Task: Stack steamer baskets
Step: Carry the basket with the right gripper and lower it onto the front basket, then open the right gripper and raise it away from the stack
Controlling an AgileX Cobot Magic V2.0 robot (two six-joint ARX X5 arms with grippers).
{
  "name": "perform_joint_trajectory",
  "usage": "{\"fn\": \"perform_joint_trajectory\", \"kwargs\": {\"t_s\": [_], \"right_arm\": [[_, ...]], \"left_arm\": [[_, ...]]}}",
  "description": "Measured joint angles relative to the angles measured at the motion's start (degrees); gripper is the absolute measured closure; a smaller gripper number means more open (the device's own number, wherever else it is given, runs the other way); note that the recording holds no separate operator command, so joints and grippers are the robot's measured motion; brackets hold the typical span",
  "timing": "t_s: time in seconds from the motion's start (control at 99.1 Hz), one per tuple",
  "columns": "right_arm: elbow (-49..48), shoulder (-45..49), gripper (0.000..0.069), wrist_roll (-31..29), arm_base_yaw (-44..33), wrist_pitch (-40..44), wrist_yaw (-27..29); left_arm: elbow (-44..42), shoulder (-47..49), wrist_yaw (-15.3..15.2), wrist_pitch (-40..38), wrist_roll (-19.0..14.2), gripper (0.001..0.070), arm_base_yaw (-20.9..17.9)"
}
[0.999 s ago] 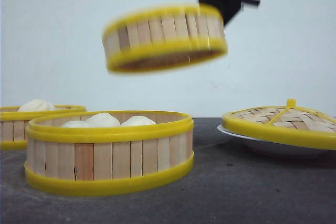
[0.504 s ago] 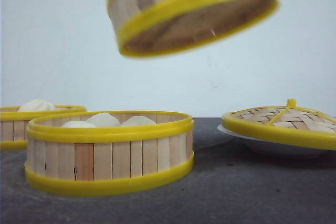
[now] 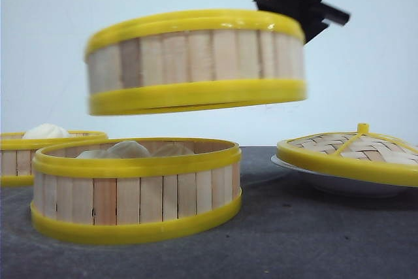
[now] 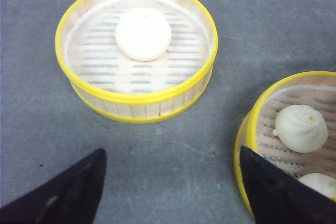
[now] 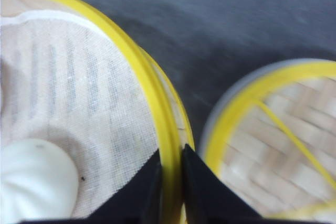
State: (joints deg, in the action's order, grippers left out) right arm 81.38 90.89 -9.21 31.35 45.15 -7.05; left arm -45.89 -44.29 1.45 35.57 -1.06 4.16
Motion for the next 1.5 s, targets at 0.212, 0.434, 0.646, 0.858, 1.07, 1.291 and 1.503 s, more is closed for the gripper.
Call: {"fn": "perform_joint_trajectory", "kwargs": {"t_s": [0.212,0.434,0.646,0.858,1.07,1.291,1.503], "right_arm": [[-1.0,0.3,0.0661,-0.2,2.6,-8.4,-0.2],[-1.0,4.2,0.0661,-1.4,4.1,-9.8,-0.3],[-1.0,7.7,0.0661,-1.6,4.8,-11.3,-0.1],[-1.0,9.1,0.0661,-1.6,5.0,-13.7,0.6],[-1.0,11.5,0.0662,-1.1,5.3,-17.7,3.4],[-1.0,11.5,0.0662,-1.1,5.3,-18.0,3.4],[-1.0,11.5,0.0662,-1.1,5.4,-18.3,3.4]], "left_arm": [[0.0,0.0,0.0,0.0,0.0,0.0217,0.0],[0.0,0.0,0.0,0.0,0.0,0.0217,0.0],[0.0,0.0,0.0,0.0,0.0,0.0217,0.0],[0.0,0.0,0.0,0.0,0.0,0.0217,0.0],[0.0,0.0,0.0,0.0,0.0,0.0217,0.0],[0.0,0.0,0.0,0.0,0.0,0.0217,0.0],[0.0,0.0,0.0,0.0,0.0,0.0217,0.0]]}}
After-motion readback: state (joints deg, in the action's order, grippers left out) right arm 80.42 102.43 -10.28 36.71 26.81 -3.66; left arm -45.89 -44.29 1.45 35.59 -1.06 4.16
